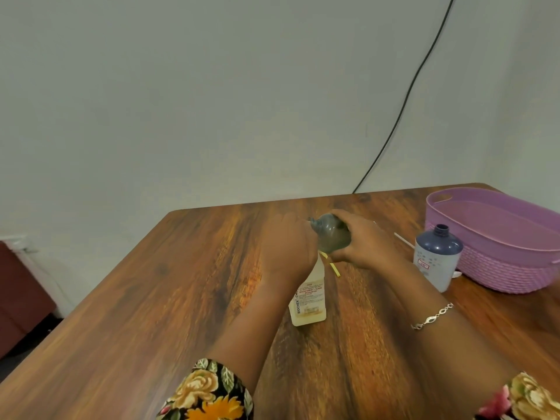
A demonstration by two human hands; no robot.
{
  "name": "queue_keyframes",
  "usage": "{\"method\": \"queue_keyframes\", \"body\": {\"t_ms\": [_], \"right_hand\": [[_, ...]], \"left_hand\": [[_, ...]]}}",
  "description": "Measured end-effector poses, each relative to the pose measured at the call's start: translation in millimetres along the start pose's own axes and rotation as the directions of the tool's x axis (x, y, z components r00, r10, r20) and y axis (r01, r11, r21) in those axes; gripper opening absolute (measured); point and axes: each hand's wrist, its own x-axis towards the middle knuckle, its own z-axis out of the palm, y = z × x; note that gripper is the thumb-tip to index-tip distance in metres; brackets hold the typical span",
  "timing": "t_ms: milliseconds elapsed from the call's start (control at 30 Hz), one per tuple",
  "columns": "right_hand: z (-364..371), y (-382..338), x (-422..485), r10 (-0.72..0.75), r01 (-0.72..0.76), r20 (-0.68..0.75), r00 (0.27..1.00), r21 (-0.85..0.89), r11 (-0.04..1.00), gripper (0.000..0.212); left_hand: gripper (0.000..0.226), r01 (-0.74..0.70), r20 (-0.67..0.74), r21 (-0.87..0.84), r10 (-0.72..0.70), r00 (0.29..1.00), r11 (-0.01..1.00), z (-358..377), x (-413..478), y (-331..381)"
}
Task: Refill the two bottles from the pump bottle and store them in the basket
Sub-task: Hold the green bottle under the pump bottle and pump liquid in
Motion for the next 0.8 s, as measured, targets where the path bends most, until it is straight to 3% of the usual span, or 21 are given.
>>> {"method": "queue_keyframes", "body": {"t_ms": [333, 800], "right_hand": [[5.9, 3.2, 0.3, 0.002, -0.003, -0.010, 1.000, -0.065, 0.998, 0.079], [14.5, 9.7, 2.3, -0.011, 0.012, -0.024, 1.000, 0.054, 0.998, 0.079]], "left_hand": [[0.035, -0.025, 0.031, 0.026, 0.024, 0.999, 0.999, 5.4, -12.5, 1.7], [0.035, -0.022, 0.014, 0.089, 0.021, 1.000, 0.996, 7.7, -9.5, 1.6]]}}
